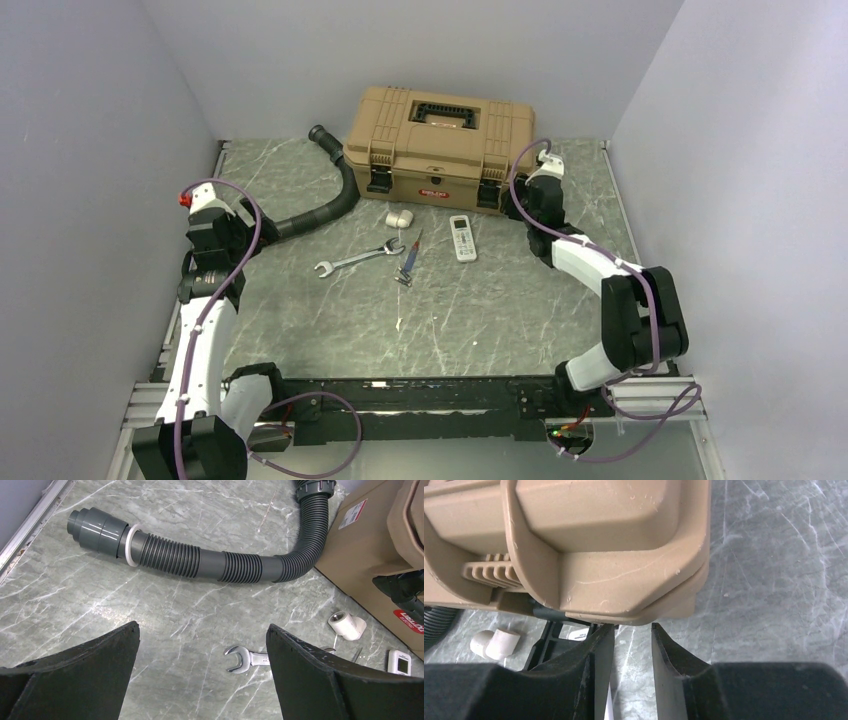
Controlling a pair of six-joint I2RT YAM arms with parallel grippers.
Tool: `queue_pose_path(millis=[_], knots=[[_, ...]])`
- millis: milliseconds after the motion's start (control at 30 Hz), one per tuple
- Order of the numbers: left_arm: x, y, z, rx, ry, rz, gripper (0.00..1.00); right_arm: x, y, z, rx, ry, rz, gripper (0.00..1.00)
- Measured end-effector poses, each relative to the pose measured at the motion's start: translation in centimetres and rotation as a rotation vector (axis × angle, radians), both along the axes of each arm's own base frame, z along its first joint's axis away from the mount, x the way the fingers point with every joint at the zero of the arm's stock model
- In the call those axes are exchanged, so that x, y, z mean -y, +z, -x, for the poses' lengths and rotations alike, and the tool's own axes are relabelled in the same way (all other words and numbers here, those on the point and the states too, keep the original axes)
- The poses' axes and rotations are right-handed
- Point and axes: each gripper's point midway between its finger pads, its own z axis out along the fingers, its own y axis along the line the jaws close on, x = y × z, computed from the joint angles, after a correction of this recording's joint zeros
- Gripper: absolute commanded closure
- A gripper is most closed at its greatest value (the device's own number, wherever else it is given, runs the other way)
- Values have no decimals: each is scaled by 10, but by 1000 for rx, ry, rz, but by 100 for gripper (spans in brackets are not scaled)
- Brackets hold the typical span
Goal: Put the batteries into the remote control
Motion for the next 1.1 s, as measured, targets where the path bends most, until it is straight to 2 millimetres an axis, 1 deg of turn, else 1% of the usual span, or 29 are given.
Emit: queue_pose_path(millis=[233, 467, 533, 1100], knots=[[0, -1, 1, -4, 0, 1, 1, 4, 0, -8, 2, 13, -8, 64], [0, -1, 1, -4, 0, 1, 1, 11, -17, -14, -50, 23, 13, 64], [0, -1, 1, -4, 0, 1, 1, 13, -19, -17, -55, 21, 18, 64], [0, -1, 1, -4, 0, 0, 1, 37, -17, -48, -46, -23, 55, 63]])
